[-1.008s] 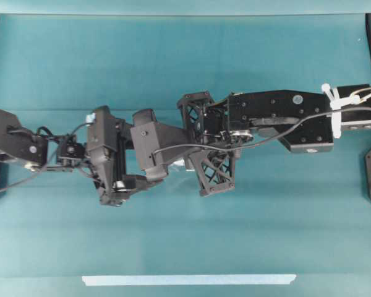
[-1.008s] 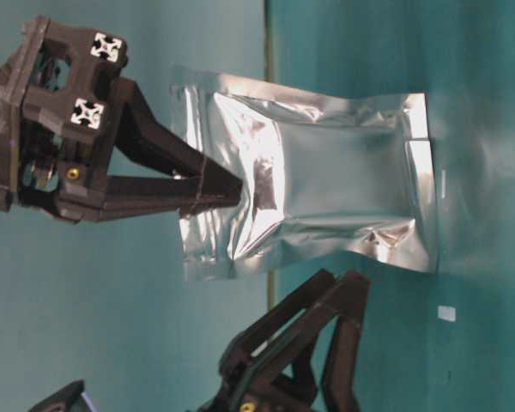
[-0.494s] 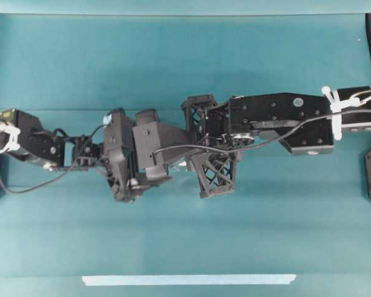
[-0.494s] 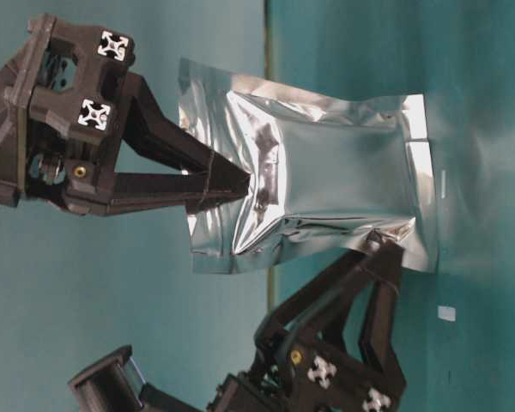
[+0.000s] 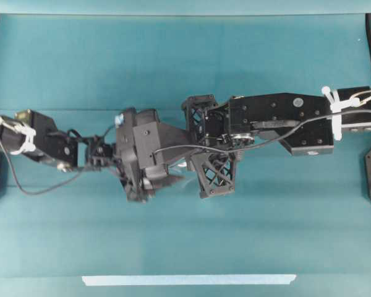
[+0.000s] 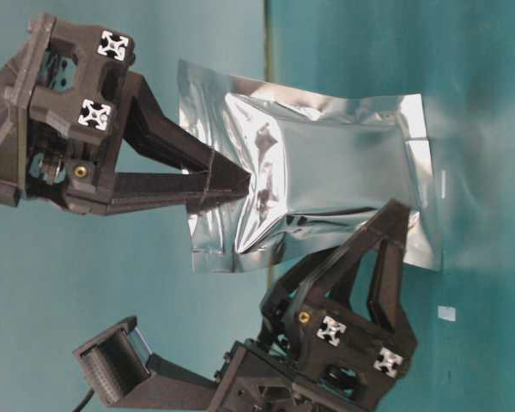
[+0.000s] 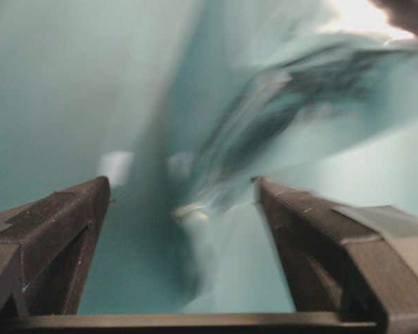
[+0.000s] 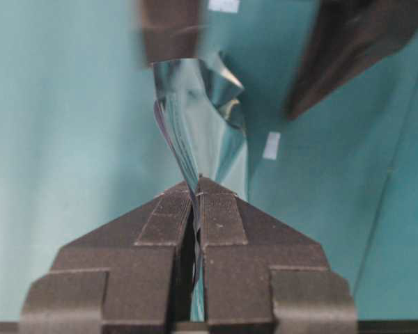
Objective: Hand over the silver zip bag and make it stand upright.
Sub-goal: 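Close the left gripper on the bag's bottom edge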
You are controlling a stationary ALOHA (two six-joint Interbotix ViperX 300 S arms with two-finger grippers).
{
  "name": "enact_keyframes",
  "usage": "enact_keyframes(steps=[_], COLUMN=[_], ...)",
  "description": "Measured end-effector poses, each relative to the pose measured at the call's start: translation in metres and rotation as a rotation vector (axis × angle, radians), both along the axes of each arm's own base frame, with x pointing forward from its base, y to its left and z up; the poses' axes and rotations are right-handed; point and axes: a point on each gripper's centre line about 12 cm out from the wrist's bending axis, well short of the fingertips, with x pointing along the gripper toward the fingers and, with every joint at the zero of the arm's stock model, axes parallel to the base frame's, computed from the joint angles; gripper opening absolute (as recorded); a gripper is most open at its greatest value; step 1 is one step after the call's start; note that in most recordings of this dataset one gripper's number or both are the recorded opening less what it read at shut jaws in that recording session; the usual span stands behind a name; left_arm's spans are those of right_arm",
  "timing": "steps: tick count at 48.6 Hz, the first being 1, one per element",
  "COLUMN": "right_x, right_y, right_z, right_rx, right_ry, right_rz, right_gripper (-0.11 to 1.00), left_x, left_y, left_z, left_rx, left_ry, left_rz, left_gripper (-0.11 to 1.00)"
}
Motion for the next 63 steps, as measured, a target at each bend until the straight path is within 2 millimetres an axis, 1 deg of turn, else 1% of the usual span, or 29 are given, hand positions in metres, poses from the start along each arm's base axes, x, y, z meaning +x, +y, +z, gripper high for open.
enact_keyframes(steps=[6, 13, 19, 24, 26, 29, 40, 49, 57, 63], right_x=[0.0, 0.0, 0.0, 0.0, 0.0, 0.0, 0.0, 0.0, 0.0, 0.0], right_y=[-0.001, -0.001, -0.001, -0.001, -0.001, -0.002, -0.002, -0.002, -0.002, -0.002], right_z=[0.0, 0.0, 0.001, 0.0, 0.0, 0.0, 0.0, 0.001, 0.0, 0.001], right_rx=[0.007, 0.016, 0.02, 0.02, 0.022, 0.022, 0.022, 0.029, 0.031, 0.032], right_ry=[0.0, -0.002, -0.004, -0.002, -0.001, -0.002, -0.002, -0.004, -0.001, -0.002], right_rz=[-0.025, -0.054, -0.067, -0.068, -0.069, -0.07, -0.07, -0.086, -0.095, -0.097], right_gripper=[0.01, 0.01, 0.01, 0.01, 0.01, 0.01, 0.01, 0.01, 0.01, 0.01], left_x=[0.001, 0.001, 0.006, 0.014, 0.016, 0.02, 0.024, 0.025, 0.026, 0.027], left_y=[-0.011, -0.012, -0.008, 0.001, 0.006, 0.009, 0.007, 0.007, 0.008, 0.007], left_z=[0.001, 0.001, 0.005, 0.009, 0.01, 0.009, -0.004, -0.005, -0.005, -0.005], left_rx=[-0.009, -0.007, 0.002, 0.003, 0.003, 0.003, -0.007, -0.009, -0.009, -0.009], left_ry=[-0.003, -0.003, -0.021, -0.048, -0.052, -0.054, -0.028, -0.028, -0.028, -0.022], left_rz=[-0.026, -0.03, -0.023, 0.0, 0.013, 0.019, 0.019, 0.019, 0.02, 0.019], left_gripper=[0.94, 0.94, 0.94, 0.93, 0.93, 0.93, 0.93, 0.92, 0.88, 0.83])
